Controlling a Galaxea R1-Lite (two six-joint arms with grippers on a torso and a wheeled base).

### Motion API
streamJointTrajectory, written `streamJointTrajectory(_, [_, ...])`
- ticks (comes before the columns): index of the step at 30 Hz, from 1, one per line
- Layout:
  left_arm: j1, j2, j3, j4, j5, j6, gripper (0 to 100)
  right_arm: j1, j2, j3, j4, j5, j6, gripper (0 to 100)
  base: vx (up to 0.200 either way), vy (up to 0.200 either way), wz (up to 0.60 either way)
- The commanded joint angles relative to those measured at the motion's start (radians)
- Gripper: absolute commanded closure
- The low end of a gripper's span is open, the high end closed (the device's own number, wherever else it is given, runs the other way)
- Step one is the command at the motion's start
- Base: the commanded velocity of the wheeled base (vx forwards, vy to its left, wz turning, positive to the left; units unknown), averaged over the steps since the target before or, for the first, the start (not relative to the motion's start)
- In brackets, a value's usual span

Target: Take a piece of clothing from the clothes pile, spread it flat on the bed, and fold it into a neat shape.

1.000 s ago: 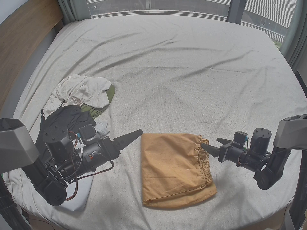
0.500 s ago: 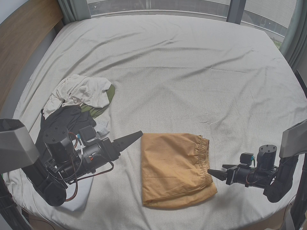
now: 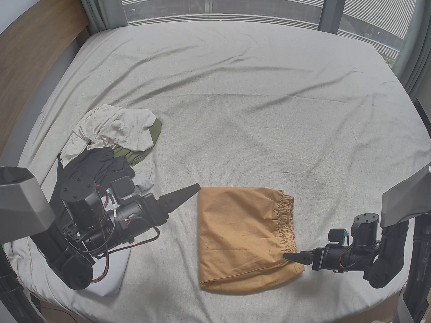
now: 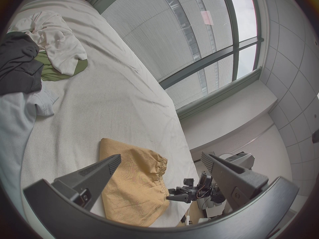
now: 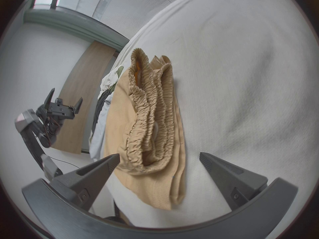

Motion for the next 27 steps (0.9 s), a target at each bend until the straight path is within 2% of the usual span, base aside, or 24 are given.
streamJointTrajectory(1, [0.0,-0.002,0.0,0.0,0.0,0.0,0,0.004,0.016,-0.038,0.0,0.014,0.021,0,0.0,0.0,0.0])
streamJointTrajectory(8, [0.0,-0.003,-0.002,0.0,0.0,0.0,0,0.033,0.032,-0.121,0.001,0.026,0.109,0,0.0,0.0,0.0])
streamJointTrajectory(15, [0.0,-0.006,-0.002,0.0,0.0,0.0,0,0.059,0.055,-0.181,0.001,0.034,0.156,0,0.0,0.0,0.0])
streamJointTrajectory(19, [0.002,-0.008,-0.002,0.0,0.0,0.0,0,0.074,0.052,-0.185,0.001,0.086,0.185,0,0.0,0.0,0.0])
streamJointTrajectory(22, [0.002,-0.008,-0.002,0.0,0.0,-0.002,0,0.083,0.054,-0.193,0.0,0.109,0.191,0,0.0,0.0,0.0])
streamJointTrajectory(27, [0.002,-0.008,-0.002,0.0,0.0,0.0,0,0.102,0.074,-0.214,0.0,0.111,0.193,0,0.0,0.0,0.0])
